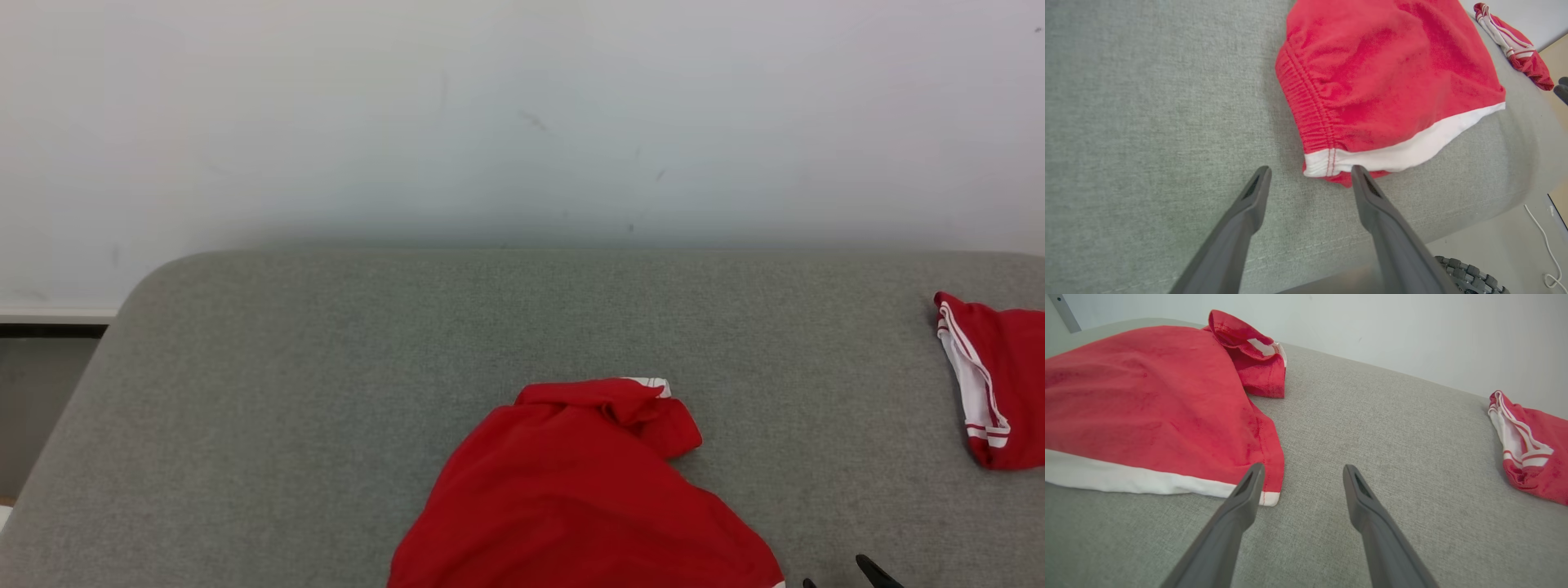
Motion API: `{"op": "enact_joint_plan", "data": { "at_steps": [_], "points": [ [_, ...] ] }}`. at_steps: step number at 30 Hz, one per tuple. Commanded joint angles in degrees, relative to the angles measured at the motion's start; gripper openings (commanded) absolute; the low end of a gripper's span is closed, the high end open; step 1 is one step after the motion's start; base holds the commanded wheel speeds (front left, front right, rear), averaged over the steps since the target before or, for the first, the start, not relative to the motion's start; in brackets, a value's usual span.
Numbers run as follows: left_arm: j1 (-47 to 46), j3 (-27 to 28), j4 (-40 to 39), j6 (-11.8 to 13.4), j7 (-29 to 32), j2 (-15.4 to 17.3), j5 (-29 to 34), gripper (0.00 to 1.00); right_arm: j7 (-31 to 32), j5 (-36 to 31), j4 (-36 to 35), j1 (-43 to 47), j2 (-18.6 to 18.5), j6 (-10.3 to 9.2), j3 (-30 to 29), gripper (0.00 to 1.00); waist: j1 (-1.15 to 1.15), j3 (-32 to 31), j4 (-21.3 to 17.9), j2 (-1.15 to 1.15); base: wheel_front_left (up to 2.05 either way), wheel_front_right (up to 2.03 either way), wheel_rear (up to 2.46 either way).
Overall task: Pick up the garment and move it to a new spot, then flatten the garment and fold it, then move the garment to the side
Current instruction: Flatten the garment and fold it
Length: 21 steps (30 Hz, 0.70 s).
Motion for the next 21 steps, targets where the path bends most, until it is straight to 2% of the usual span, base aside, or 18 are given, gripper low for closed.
{"op": "enact_joint_plan", "data": {
  "at_steps": [1, 10, 21],
  "points": [
    [-0.69, -1.06, 0.34, -0.1, -0.17, 0.48, -1.61, 1.0, -0.03, 1.28, 0.74, -1.28, -0.71, -0.12, 1.11, 1.0, 0.0, 0.83, 0.32, 0.0, 0.0, 0.0, 0.0],
    [-6.0, -6.0, 4.55, -0.11, -2.25, 2.06, -3.72, 1.0, -0.29, 3.03, 4.13, -5.65, -0.83, -0.12, 7.16, 1.0, 0.0, 4.24, 0.0, 0.0, 0.0, 0.0, 0.0],
    [-9.92, -10.95, 6.55, -0.03, -4.64, 2.88, -6.47, 1.0, -1.66, 4.61, 7.76, -9.73, -0.03, -0.12, 10.46, 1.0, 0.0, 6.19, 0.37, 0.0, 0.0, 0.0, 0.0]
  ]
}}
